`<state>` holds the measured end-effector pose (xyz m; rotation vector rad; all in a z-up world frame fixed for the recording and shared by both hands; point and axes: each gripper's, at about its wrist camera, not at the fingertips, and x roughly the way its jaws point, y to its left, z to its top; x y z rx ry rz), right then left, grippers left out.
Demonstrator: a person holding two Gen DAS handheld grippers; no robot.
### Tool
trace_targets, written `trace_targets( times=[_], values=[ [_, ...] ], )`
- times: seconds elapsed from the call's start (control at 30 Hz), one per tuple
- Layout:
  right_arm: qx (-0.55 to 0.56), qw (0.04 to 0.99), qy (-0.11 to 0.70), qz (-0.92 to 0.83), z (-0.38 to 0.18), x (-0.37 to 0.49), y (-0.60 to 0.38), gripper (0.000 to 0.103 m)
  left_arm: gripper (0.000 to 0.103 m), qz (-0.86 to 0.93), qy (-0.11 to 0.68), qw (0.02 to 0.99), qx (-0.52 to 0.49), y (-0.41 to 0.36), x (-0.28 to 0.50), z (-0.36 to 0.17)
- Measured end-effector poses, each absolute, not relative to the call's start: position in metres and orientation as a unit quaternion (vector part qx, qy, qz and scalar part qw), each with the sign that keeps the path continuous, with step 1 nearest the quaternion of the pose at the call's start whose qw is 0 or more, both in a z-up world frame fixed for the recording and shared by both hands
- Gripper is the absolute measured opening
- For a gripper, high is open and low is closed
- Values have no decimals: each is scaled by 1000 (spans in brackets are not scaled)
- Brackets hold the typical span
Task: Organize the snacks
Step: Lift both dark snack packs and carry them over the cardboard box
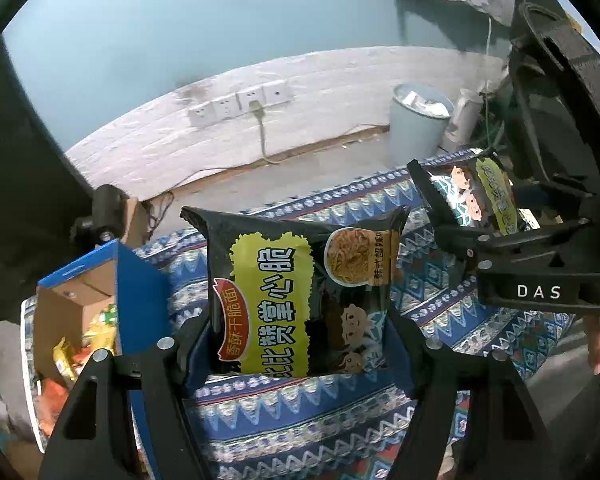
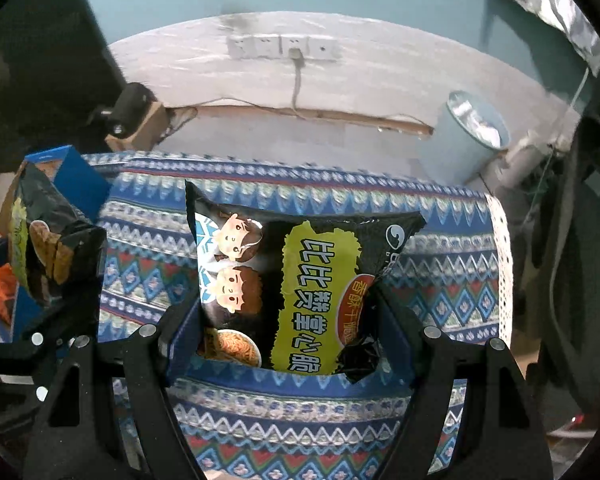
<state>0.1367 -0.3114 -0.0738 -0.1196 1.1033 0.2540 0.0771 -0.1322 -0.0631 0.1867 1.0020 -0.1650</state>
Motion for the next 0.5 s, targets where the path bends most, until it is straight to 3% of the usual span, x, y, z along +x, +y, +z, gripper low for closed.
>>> trace_targets(
  times=[0.5],
  values=[
    [-85, 853, 479, 190, -29, 126, -226, 77, 73, -17, 445, 892, 79, -55, 60, -40]
  ],
)
